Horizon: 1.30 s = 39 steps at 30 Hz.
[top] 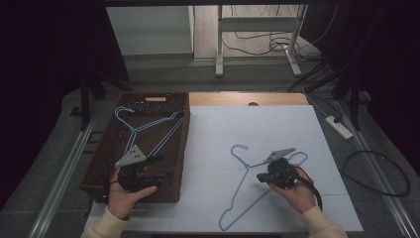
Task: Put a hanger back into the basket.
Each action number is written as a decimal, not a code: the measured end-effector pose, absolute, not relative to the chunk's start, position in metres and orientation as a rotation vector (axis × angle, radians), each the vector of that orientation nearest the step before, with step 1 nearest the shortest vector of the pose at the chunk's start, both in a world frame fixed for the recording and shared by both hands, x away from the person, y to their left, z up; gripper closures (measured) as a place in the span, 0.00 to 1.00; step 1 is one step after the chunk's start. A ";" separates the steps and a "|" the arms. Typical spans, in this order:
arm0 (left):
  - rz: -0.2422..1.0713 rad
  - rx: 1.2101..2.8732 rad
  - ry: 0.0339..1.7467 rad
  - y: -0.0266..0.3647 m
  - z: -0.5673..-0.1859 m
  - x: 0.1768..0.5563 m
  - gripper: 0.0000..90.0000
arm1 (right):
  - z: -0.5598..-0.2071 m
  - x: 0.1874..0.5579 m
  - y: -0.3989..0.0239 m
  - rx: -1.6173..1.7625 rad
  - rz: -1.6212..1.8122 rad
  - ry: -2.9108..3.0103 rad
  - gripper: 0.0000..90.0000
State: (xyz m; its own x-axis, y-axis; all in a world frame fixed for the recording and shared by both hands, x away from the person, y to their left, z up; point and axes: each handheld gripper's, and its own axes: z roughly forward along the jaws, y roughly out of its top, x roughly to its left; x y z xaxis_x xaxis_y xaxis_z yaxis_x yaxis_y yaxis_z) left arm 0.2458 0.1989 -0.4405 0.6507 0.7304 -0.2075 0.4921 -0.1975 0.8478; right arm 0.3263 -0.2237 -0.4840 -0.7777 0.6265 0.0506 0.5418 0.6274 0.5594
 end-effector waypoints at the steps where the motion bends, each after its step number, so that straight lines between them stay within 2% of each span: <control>1: 0.294 1.855 0.971 0.199 -0.440 0.246 0.34 | -0.482 0.331 -0.220 0.969 0.853 2.694 0.94; 3: 0.294 1.855 0.971 0.199 -0.440 0.246 0.34 | -0.481 0.339 -0.215 0.969 0.859 2.688 0.87; 4: 0.294 1.854 0.969 0.199 -0.440 0.246 0.34 | -0.482 0.346 -0.208 0.973 0.851 2.675 0.73; 6: 0.293 1.854 0.968 0.199 -0.440 0.246 0.34 | -0.482 0.355 -0.201 0.997 0.847 2.652 0.65; 14: 0.287 1.859 0.962 0.198 -0.441 0.246 0.34 | -0.489 0.388 -0.175 1.003 0.783 2.685 0.55; 20: 0.288 1.859 0.963 0.198 -0.441 0.247 0.34 | -0.497 0.406 -0.157 1.000 0.725 2.708 0.54; 26: 0.288 1.858 0.963 0.199 -0.441 0.247 0.34 | -0.503 0.419 -0.143 0.976 0.673 2.728 0.60; 27: 0.289 1.858 0.962 0.199 -0.441 0.247 0.34 | -0.504 0.421 -0.138 0.965 0.647 2.739 0.66; 29: 0.289 1.858 0.963 0.199 -0.441 0.247 0.34 | -0.505 0.422 -0.137 0.960 0.632 2.744 0.68; 30: 0.289 1.858 0.963 0.199 -0.441 0.247 0.34 | -0.505 0.422 -0.134 0.945 0.611 2.750 0.74; 32: 0.289 1.858 0.963 0.199 -0.441 0.247 0.34 | -0.504 0.422 -0.133 0.940 0.604 2.758 0.77; 34: 0.289 1.861 0.962 0.198 -0.442 0.247 0.34 | -0.504 0.423 -0.132 0.944 0.588 2.772 0.85; 35: 0.288 1.861 0.961 0.198 -0.442 0.246 0.34 | -0.503 0.424 -0.131 0.948 0.577 2.779 0.94; 39: 0.291 1.863 0.957 0.197 -0.441 0.246 0.34 | -0.503 0.423 -0.128 0.929 0.557 2.778 0.97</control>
State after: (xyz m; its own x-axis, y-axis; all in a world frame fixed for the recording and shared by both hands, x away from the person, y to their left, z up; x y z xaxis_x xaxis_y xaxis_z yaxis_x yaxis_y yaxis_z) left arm 0.2457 0.1966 -0.4406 0.6604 0.7230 -0.2030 0.4872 -0.2068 0.8484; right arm 0.4233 -0.1284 -0.5032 -0.7943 0.6067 -0.0323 0.5473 0.7375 0.3957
